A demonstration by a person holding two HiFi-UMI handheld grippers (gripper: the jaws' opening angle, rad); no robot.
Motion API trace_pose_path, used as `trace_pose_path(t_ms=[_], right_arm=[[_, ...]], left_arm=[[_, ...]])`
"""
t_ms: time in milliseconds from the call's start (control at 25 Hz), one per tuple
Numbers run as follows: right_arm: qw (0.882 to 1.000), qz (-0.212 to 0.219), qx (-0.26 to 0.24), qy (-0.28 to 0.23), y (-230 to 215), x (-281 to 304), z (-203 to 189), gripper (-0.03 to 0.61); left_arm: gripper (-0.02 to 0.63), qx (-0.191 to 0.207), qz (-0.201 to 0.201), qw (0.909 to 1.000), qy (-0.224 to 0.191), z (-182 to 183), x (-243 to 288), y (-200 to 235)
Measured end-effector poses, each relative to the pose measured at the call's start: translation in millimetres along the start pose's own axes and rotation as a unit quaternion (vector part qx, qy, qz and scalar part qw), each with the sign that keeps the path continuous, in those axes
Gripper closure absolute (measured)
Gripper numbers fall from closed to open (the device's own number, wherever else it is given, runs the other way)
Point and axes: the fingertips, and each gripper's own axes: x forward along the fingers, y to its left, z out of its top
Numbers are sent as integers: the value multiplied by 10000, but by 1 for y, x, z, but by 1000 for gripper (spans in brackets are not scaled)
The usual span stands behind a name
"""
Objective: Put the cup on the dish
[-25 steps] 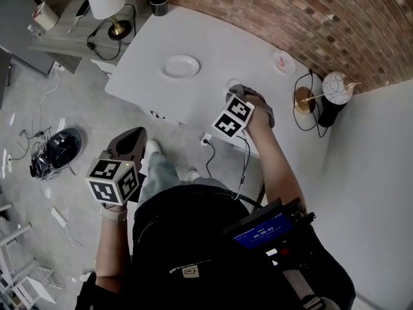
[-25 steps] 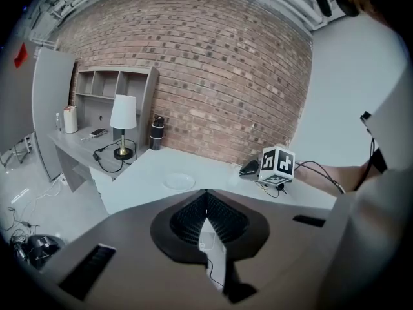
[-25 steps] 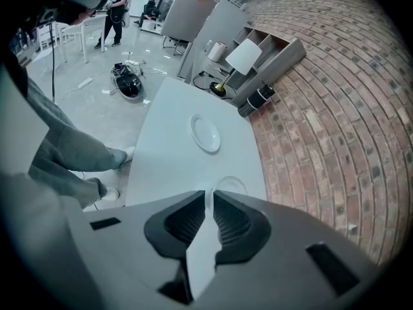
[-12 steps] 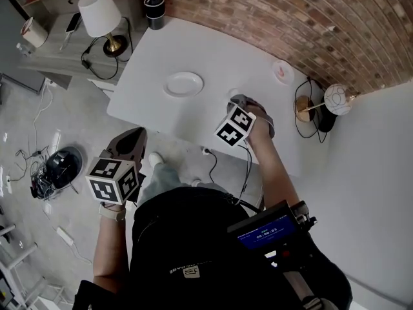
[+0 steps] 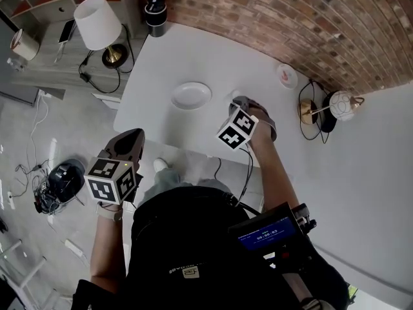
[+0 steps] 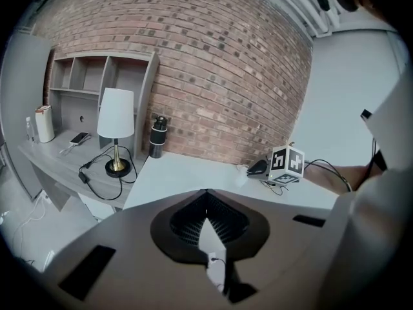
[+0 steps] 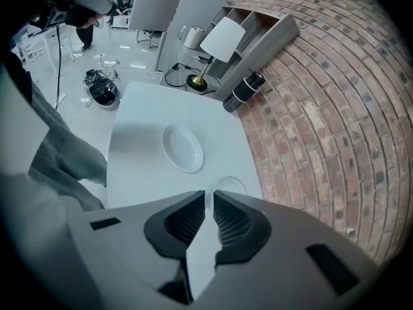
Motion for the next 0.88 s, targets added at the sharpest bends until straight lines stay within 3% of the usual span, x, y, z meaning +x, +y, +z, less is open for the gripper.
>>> trace_pose_path(t_ms=[360, 880], right_arm=[[10000, 32, -85, -19, -3, 13, 36, 534], [9954, 207, -834, -420, -14, 31, 77, 534]], left_arm=[[607, 67, 7, 10000, -2, 16, 7, 28], [607, -399, 524, 9977, -168, 21, 11, 34]])
